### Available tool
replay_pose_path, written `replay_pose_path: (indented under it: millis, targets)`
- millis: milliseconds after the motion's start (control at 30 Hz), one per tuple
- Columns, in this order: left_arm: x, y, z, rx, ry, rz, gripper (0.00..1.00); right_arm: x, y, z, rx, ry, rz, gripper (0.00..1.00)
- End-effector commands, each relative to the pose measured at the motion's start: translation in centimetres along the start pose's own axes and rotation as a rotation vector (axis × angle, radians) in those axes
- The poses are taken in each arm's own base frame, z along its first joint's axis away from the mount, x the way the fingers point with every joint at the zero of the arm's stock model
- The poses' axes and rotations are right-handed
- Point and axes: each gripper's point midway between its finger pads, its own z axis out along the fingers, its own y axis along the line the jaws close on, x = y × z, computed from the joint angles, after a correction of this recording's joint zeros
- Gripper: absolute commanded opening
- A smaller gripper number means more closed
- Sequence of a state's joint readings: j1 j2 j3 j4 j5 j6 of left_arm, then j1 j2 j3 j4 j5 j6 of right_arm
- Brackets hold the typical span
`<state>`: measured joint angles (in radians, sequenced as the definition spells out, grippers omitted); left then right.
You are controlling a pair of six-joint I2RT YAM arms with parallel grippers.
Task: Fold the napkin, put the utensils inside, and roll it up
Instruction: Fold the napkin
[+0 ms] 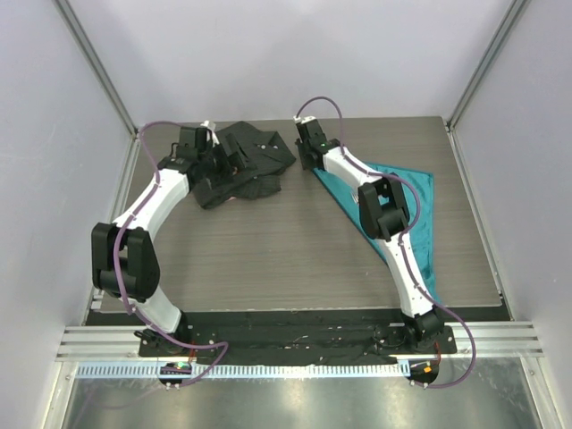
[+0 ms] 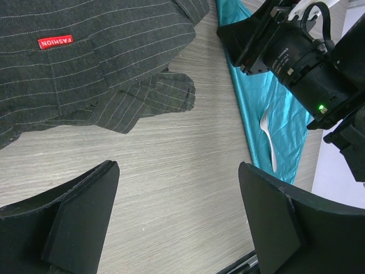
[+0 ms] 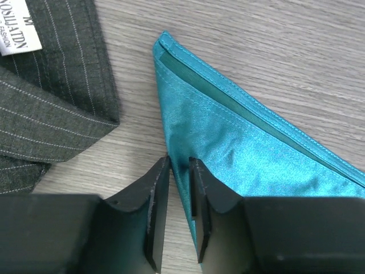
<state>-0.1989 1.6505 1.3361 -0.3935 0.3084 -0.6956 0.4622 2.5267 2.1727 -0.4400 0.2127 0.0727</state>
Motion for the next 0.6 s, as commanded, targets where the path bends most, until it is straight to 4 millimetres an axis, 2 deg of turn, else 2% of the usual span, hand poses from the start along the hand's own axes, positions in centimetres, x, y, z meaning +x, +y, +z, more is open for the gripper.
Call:
replay_pose_path:
  millis: [0, 233, 367, 467, 500, 567]
  targets:
    - [-0.7, -0.5, -1.0, 0.039, -0.019, 0.020, 0.91, 1.2, -0.1, 0.3, 0.060, 0.040, -0.072, 0.26]
    - [-0.4, -0.4, -1.0, 0.058, 0.002, 0.020, 0.91, 2.8, -0.4, 1.1, 0.087, 0.092, -0.093, 0.14]
    - [-0.3, -0.4, -0.9, 0.066, 0.003, 0.021, 0.91, 3.0, 0.3, 1.1, 0.040, 0.100, -0.111, 0.02]
    - [0.0, -0.5, -1.0, 0.077, 0.009, 0.018, 0.91, 2.8, 1.1, 0.8, -0.008, 0.098, -0.130, 0.01]
    - [-0.1, -0.6, -1.0, 0.083, 0.005, 0.021, 0.91, 2.2, 1.8, 0.4, -0.052, 0.082, -0.134, 0.01]
    - [0.2, -0.4, -1.1, 0.082, 0.007, 0.017, 0.91, 2.7, 2.5, 0.0, -0.103, 0.087, -0.143, 0.01]
